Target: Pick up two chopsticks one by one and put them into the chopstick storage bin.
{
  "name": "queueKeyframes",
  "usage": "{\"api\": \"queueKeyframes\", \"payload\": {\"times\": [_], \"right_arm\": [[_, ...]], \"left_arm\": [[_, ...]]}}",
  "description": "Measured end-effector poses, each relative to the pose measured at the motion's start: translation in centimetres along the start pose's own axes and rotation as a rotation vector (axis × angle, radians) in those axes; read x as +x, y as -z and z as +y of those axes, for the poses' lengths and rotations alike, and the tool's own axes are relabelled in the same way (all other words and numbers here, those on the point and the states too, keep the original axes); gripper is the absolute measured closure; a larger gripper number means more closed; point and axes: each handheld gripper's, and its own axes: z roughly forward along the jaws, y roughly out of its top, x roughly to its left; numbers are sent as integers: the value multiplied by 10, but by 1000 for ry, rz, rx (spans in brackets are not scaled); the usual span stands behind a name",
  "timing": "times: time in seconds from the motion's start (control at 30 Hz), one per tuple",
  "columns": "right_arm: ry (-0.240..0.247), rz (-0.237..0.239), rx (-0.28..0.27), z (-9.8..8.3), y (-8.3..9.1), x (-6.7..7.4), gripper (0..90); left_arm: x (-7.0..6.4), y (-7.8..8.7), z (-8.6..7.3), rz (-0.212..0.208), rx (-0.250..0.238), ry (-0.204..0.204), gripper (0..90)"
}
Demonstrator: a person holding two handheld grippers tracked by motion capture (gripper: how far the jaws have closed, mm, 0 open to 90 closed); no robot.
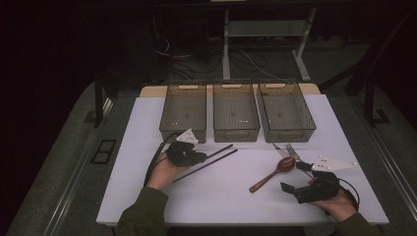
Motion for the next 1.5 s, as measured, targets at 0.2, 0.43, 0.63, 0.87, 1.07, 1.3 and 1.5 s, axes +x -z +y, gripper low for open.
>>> {"api": "queueKeyframes", "payload": {"times": [0.2, 0.43, 0.63, 0.87, 1.07, 1.3, 1.5], "right_arm": [[9, -3, 15, -2, -7, 0, 16], [3, -7, 27, -4, -15, -2, 15], [9, -14, 35, -3, -16, -3, 16], [6, -13, 30, -3, -14, -2, 15], [5, -15, 26, -3, -13, -2, 16], [6, -16, 27, -3, -13, -2, 16], [2, -17, 27, -3, -13, -2, 15]], "left_arm": [[-3, 8, 4, -7, -4, 0, 856], [-8, 16, 5, -14, 2, 27, 856], [-10, 22, 9, -23, -4, 37, 856], [-14, 29, 17, -31, -17, 28, 856], [-14, 35, 20, -19, -31, 37, 856], [-11, 43, 24, 3, -53, 47, 856], [-7, 46, 29, 25, -56, 44, 856]]}}
